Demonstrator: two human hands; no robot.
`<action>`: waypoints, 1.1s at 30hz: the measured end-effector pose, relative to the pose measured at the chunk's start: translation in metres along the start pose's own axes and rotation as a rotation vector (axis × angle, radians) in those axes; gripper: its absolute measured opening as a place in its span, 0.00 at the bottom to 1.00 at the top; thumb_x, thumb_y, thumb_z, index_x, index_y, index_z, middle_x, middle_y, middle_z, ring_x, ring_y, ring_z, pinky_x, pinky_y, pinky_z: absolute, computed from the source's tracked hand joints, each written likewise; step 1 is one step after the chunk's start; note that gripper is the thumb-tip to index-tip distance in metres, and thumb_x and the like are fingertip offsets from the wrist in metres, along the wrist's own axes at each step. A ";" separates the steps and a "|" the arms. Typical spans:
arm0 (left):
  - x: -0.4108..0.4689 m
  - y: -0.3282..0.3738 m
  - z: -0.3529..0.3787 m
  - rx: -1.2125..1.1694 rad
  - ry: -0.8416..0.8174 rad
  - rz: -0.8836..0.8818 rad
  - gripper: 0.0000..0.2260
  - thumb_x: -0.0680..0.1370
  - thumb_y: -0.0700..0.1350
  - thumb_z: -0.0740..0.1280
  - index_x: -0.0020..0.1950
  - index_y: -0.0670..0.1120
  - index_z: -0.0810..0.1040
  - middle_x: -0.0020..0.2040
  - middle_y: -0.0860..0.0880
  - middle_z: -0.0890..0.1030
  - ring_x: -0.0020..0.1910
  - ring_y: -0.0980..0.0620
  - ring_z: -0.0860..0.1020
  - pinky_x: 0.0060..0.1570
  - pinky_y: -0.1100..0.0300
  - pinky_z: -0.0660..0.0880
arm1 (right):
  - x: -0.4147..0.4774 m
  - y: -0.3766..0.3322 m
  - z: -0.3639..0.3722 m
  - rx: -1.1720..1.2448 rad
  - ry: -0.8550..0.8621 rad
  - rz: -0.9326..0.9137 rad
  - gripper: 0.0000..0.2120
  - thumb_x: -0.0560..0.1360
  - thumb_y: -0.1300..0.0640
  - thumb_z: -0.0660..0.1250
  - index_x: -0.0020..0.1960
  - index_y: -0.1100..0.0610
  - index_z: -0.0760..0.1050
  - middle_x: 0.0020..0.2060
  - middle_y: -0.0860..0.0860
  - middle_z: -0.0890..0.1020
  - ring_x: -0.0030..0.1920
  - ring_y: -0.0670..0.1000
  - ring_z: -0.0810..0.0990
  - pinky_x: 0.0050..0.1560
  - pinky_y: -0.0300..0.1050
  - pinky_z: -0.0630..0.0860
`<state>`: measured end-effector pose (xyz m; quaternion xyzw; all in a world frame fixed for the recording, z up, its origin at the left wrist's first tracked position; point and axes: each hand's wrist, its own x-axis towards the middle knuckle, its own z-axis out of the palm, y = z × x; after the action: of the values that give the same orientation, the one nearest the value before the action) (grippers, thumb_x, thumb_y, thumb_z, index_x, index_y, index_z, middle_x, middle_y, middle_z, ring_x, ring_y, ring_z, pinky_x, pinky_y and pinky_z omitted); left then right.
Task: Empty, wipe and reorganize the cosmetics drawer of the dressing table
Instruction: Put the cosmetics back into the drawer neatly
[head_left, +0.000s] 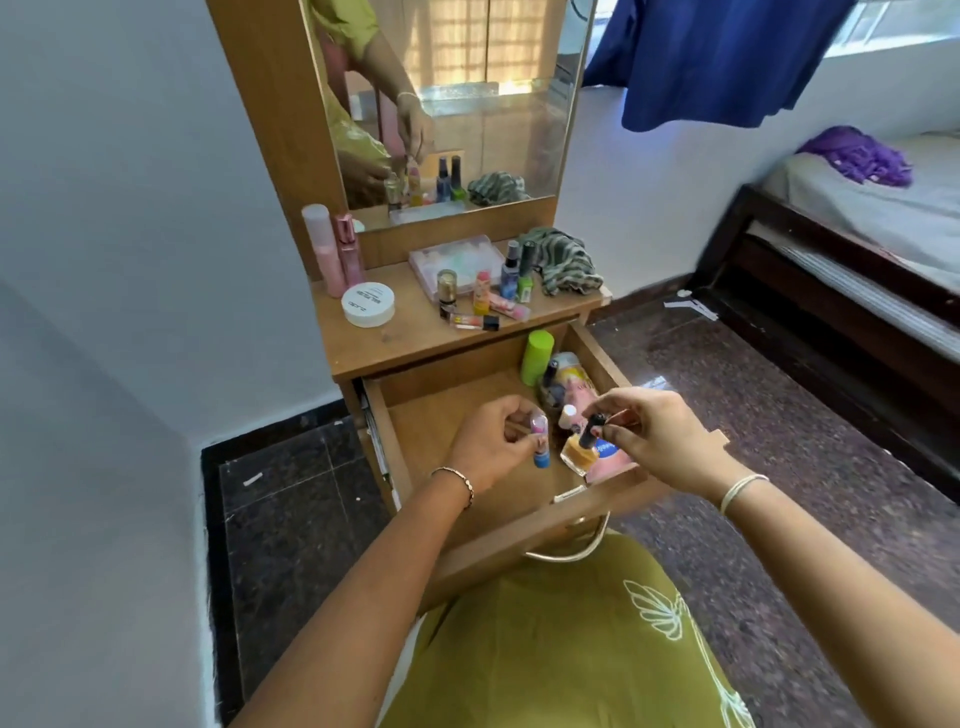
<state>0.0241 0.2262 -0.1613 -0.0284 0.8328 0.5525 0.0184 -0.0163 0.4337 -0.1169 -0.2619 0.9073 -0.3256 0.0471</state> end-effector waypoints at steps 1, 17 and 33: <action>0.002 -0.002 0.006 0.030 -0.007 -0.004 0.09 0.71 0.37 0.72 0.50 0.45 0.79 0.43 0.52 0.81 0.36 0.64 0.77 0.39 0.74 0.73 | -0.002 0.003 0.001 -0.027 -0.001 0.002 0.11 0.70 0.66 0.73 0.48 0.52 0.82 0.41 0.46 0.83 0.41 0.42 0.82 0.46 0.48 0.80; 0.021 -0.003 0.044 0.189 -0.055 0.040 0.14 0.71 0.37 0.73 0.56 0.46 0.81 0.49 0.51 0.83 0.46 0.59 0.81 0.50 0.64 0.79 | -0.005 0.023 0.016 -0.192 -0.042 0.091 0.09 0.67 0.57 0.77 0.46 0.48 0.84 0.39 0.43 0.81 0.39 0.42 0.78 0.41 0.33 0.74; 0.015 -0.006 0.028 0.220 -0.071 0.012 0.11 0.70 0.41 0.74 0.49 0.53 0.81 0.39 0.61 0.79 0.38 0.68 0.78 0.33 0.77 0.72 | 0.007 0.018 0.017 -0.340 -0.109 0.065 0.06 0.67 0.57 0.74 0.43 0.49 0.84 0.40 0.48 0.83 0.40 0.47 0.81 0.41 0.40 0.78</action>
<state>0.0098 0.2496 -0.1789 -0.0017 0.8875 0.4584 0.0478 -0.0257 0.4326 -0.1412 -0.2536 0.9534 -0.1512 0.0617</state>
